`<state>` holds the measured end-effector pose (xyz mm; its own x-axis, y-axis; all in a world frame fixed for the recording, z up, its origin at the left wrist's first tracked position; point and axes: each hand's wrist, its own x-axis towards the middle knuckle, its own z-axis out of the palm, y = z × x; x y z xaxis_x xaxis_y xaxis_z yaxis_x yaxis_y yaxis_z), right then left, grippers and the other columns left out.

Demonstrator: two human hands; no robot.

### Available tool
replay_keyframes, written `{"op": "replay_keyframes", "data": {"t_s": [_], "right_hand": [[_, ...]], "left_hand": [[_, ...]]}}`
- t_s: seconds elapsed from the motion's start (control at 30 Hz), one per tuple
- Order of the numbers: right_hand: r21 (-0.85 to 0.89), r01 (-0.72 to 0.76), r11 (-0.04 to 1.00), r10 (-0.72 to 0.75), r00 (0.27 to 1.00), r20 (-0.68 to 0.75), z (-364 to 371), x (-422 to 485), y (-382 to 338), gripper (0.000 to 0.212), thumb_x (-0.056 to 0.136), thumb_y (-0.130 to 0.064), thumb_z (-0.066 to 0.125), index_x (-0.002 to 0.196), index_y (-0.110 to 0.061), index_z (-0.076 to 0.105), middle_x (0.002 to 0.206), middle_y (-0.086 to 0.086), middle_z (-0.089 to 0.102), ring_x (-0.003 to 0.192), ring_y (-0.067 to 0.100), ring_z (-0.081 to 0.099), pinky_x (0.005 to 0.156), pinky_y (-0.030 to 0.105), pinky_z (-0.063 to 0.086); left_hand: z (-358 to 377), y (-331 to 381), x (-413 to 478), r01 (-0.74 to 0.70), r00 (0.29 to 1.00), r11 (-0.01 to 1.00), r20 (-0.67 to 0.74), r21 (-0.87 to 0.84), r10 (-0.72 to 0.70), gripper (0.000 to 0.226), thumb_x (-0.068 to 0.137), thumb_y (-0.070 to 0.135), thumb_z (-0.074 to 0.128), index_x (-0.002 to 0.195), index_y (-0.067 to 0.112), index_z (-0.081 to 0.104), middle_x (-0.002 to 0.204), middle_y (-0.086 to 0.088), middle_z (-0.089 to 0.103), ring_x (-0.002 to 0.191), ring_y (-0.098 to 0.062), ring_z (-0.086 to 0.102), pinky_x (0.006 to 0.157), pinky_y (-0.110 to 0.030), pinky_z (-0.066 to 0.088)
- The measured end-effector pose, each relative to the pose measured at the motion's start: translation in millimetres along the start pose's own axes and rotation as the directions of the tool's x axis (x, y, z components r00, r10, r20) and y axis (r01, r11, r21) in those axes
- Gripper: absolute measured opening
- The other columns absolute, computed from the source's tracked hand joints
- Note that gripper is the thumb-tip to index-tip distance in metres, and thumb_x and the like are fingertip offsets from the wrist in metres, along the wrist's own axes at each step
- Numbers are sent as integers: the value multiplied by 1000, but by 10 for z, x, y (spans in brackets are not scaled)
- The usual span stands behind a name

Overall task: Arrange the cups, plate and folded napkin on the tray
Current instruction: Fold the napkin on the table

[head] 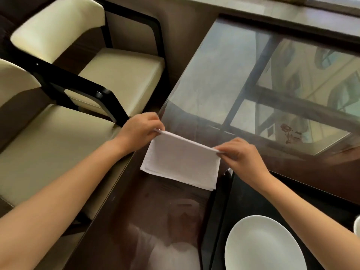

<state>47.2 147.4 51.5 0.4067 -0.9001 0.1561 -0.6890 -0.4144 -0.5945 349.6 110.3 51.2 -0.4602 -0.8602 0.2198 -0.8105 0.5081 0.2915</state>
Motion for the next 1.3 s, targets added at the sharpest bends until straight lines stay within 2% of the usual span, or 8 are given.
{"op": "replay_keyframes", "data": {"t_s": [0.3,0.6,0.7,0.8,0.9,0.97,1.1,1.3], "right_hand": [[-207,262,943,-223,955,194,283,-421,-35,12,77,-13,73,88,-18,76,85,-5,75,74,25,64,60,36,52],[-366,292,883,-161,923,348,370,-495,-117,10,84,-26,65,83,-21,74,87,-7,72,83,21,64,73,33,50],[-341,203,918,-113,957,266,381,-482,-180,15,87,-24,61,92,-15,72,92,0,72,88,26,63,77,37,50],[-355,32,934,-18,999,42,451,-330,-247,28,89,-18,58,111,-4,64,108,13,69,102,35,60,88,43,49],[-338,-173,925,207,976,68,686,-88,-351,48,97,-23,39,140,-2,33,147,17,37,137,32,31,115,41,23],[-358,-215,909,276,953,127,927,-6,-396,55,99,-27,31,147,-5,12,157,13,12,145,28,8,119,40,6],[-396,-196,897,294,934,205,1239,-33,-387,65,98,-38,27,147,-11,-4,159,9,-7,145,26,-11,117,41,-6],[-393,-152,907,262,934,243,1268,-63,-258,66,97,-43,24,147,-14,-6,159,5,-10,145,22,-14,115,39,-14]], "left_hand": [[316,149,-811,-77,996,985,59,151,69,18,73,10,76,89,17,75,84,-2,72,76,-24,68,78,-35,53],[415,194,-993,-58,996,974,77,218,42,16,78,17,71,94,19,72,90,-3,70,84,-23,67,92,-42,49],[363,215,-1037,7,995,989,97,149,-22,31,91,38,45,94,20,70,96,-1,67,94,-20,63,103,-45,41],[304,254,-925,131,988,991,-79,-1,-130,39,95,33,39,102,11,69,101,-8,68,100,-23,62,104,-49,40],[341,390,-562,278,917,932,-227,-231,-329,35,96,22,39,123,8,58,121,-11,63,116,-22,56,108,-43,37],[447,492,-347,379,890,875,-140,-303,-434,39,96,14,38,134,10,46,138,-10,52,130,-21,44,115,-39,28],[762,569,-377,591,801,807,110,18,-589,52,98,13,32,147,13,14,157,-11,17,146,-23,11,120,-38,11],[699,662,-686,800,579,593,-137,-97,-804,37,86,16,53,123,10,48,118,-15,51,113,-31,43,96,-42,36]]}}
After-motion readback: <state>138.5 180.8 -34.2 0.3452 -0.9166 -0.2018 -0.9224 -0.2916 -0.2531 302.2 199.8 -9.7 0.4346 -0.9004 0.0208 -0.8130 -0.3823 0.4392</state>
